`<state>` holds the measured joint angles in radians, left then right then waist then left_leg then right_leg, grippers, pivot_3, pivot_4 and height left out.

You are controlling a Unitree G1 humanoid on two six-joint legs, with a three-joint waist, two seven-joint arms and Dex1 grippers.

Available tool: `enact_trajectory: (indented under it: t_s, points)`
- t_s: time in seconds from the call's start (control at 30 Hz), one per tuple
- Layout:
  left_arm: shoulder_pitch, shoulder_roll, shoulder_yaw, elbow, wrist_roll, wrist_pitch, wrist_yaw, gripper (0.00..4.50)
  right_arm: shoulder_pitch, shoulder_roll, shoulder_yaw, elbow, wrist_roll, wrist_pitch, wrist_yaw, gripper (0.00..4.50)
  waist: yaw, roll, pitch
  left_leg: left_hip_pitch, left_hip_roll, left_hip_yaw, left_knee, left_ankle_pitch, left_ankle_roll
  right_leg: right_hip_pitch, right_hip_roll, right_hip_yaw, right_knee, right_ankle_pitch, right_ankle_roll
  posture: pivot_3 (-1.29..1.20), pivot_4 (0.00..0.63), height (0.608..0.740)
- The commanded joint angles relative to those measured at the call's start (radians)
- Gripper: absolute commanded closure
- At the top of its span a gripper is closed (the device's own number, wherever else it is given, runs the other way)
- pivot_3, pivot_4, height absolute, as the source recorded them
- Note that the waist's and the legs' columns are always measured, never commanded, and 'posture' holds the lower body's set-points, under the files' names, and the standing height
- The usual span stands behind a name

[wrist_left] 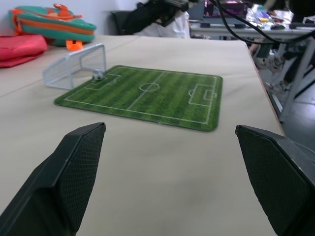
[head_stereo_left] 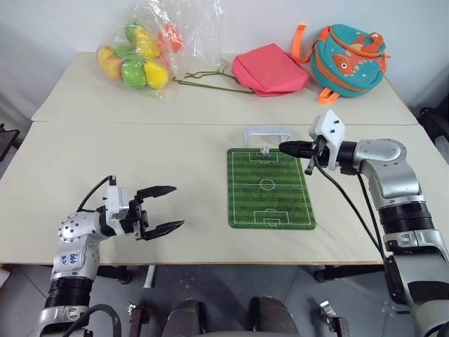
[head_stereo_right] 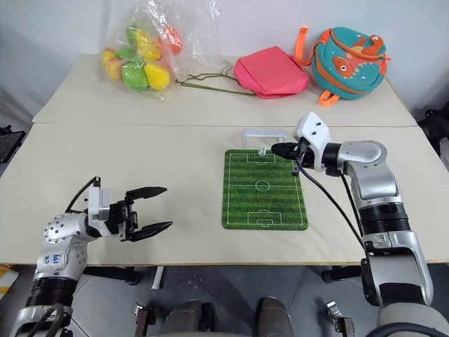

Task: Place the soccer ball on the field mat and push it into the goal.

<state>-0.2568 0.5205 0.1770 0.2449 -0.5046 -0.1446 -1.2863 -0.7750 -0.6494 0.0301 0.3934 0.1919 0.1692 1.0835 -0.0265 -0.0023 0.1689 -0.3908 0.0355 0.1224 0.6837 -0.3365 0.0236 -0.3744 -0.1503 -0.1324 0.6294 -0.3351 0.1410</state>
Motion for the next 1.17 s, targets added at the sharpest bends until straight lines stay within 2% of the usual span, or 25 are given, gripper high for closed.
enact_trajectory:
  t_s: [0.03,0.17,0.27,0.4,0.63,0.77,0.83,1.0,1.17]
  points:
    - [-0.031,-0.013,0.032,0.01,-0.016,-0.006,0.048,0.0,0.031,-0.053,-0.048,-0.05,0.027,0.029,0.014,4.48,-0.001,0.0,0.0,0.0,0.0,0.0,0.0,0.0,0.0,0.0,0.0,0.0,0.0,0.0,0.0,0.0,0.15,0.74]
    - [-0.069,-0.038,0.055,0.031,-0.029,-0.001,0.101,0.0,0.099,-0.133,-0.079,-0.026,0.038,0.041,0.054,4.48,0.002,0.0,0.0,0.0,0.0,0.0,0.0,0.0,0.0,0.0,-0.001,0.0,0.0,0.0,0.0,0.0,0.15,0.74]
    - [-0.084,-0.052,0.073,0.032,-0.049,0.019,0.121,0.0,0.144,-0.181,-0.132,0.016,0.082,0.036,0.103,3.93,0.0,0.0,0.0,0.0,-0.001,0.0,0.0,0.0,0.0,0.0,-0.001,0.0,0.0,0.0,0.0,0.0,0.15,0.74]
    - [-0.071,-0.039,0.087,0.027,-0.063,0.048,0.121,0.0,0.243,-0.247,-0.219,0.072,0.137,-0.018,0.205,2.63,0.001,-0.001,0.0,0.0,0.0,0.0,0.0,0.0,0.0,0.0,0.0,0.0,-0.001,0.0,0.0,0.0,0.15,0.74]
    - [-0.066,0.022,0.118,0.039,-0.063,0.133,0.146,0.0,0.314,-0.312,-0.297,0.202,0.181,-0.113,0.343,0.14,-0.001,-0.001,0.0,0.001,0.0,0.002,0.0,0.0,0.0,0.001,0.0,0.001,-0.001,0.0,0.0,0.0,0.15,0.74]
    - [-0.061,0.048,0.141,0.015,-0.062,0.21,0.222,0.0,0.327,-0.332,-0.314,0.245,0.178,-0.123,0.346,0.04,-0.001,-0.001,0.0,0.001,0.0,0.002,0.0,0.0,0.0,0.001,0.0,0.001,-0.001,0.0,0.0,0.0,0.15,0.74]
    - [-0.06,0.05,0.151,0.007,-0.039,0.19,0.254,0.0,0.334,-0.337,-0.318,0.244,0.181,-0.12,0.344,0.04,0.0,-0.001,0.0,0.001,0.001,0.002,0.0,0.0,0.0,0.001,0.0,0.001,-0.001,0.0,0.0,0.0,0.15,0.74]
    - [-0.023,0.057,0.162,-0.033,-0.059,0.219,0.264,0.0,0.342,-0.333,-0.328,0.228,0.184,-0.112,0.316,0.04,0.0,-0.001,0.0,0.001,0.001,0.002,0.0,0.0,0.0,0.001,0.0,0.001,-0.001,0.0,0.0,0.0,0.15,0.74]
    - [0.017,0.06,0.17,-0.072,-0.079,0.243,0.245,0.0,0.387,-0.286,-0.372,0.13,0.224,-0.081,0.235,0.04,0.003,-0.001,0.0,0.001,0.0,0.001,0.001,0.0,0.0,0.001,-0.001,0.001,-0.001,0.0,0.0,0.0,0.15,0.74]
